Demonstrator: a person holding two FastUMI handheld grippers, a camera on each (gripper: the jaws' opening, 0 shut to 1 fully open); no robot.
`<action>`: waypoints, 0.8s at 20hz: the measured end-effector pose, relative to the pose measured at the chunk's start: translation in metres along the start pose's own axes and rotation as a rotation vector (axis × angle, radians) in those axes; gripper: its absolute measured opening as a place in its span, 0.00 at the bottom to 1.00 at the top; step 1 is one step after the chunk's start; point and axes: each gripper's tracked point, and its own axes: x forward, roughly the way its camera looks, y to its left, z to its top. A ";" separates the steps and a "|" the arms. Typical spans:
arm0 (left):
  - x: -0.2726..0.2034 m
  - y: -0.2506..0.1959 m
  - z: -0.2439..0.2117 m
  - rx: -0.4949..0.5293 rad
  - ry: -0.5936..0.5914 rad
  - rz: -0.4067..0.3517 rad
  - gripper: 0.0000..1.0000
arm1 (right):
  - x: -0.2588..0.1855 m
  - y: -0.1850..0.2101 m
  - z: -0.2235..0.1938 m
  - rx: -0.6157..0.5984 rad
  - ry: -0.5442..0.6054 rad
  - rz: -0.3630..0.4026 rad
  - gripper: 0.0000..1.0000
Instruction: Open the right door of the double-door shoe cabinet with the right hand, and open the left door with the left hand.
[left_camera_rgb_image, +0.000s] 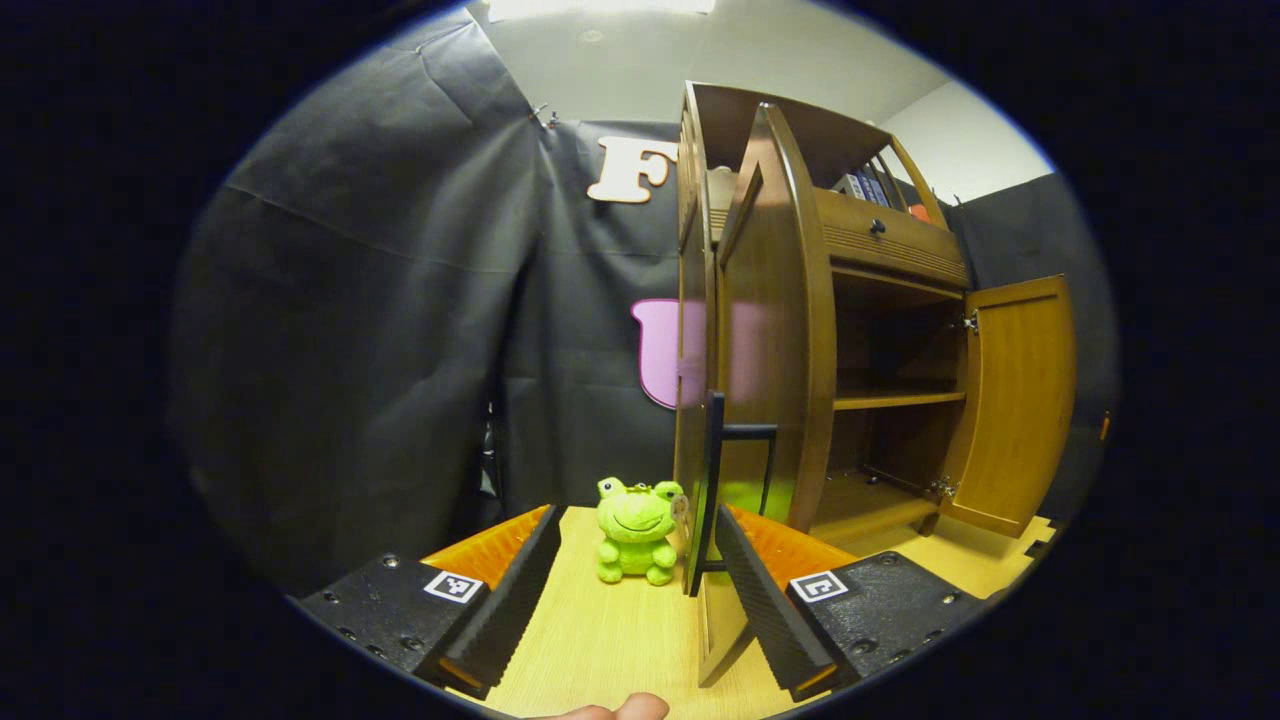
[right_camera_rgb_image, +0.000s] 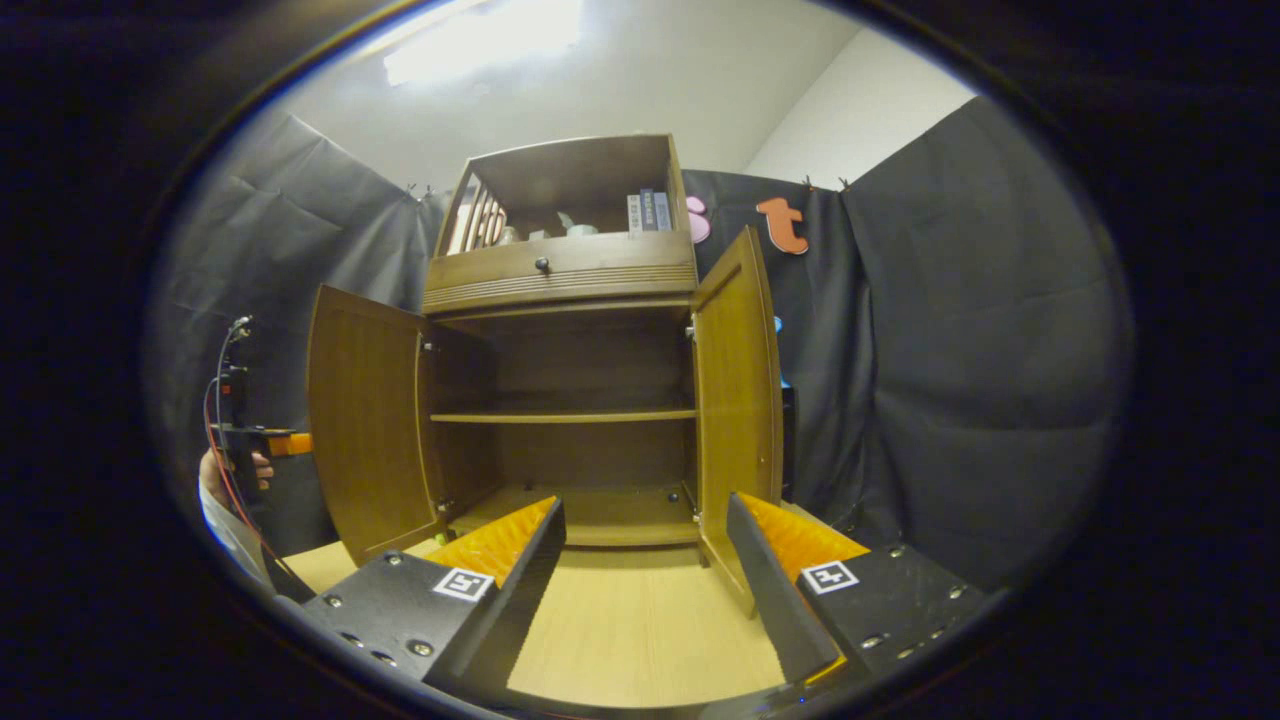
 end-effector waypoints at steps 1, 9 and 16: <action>-0.004 0.000 0.001 -0.009 0.004 0.010 0.92 | 0.001 0.001 0.001 0.000 0.001 0.002 0.96; -0.039 -0.015 0.017 -0.032 -0.011 0.058 0.92 | 0.010 -0.001 0.013 -0.018 -0.019 -0.002 0.96; -0.049 -0.060 0.038 0.006 -0.049 0.038 0.92 | 0.027 0.011 0.039 0.004 -0.057 0.029 0.96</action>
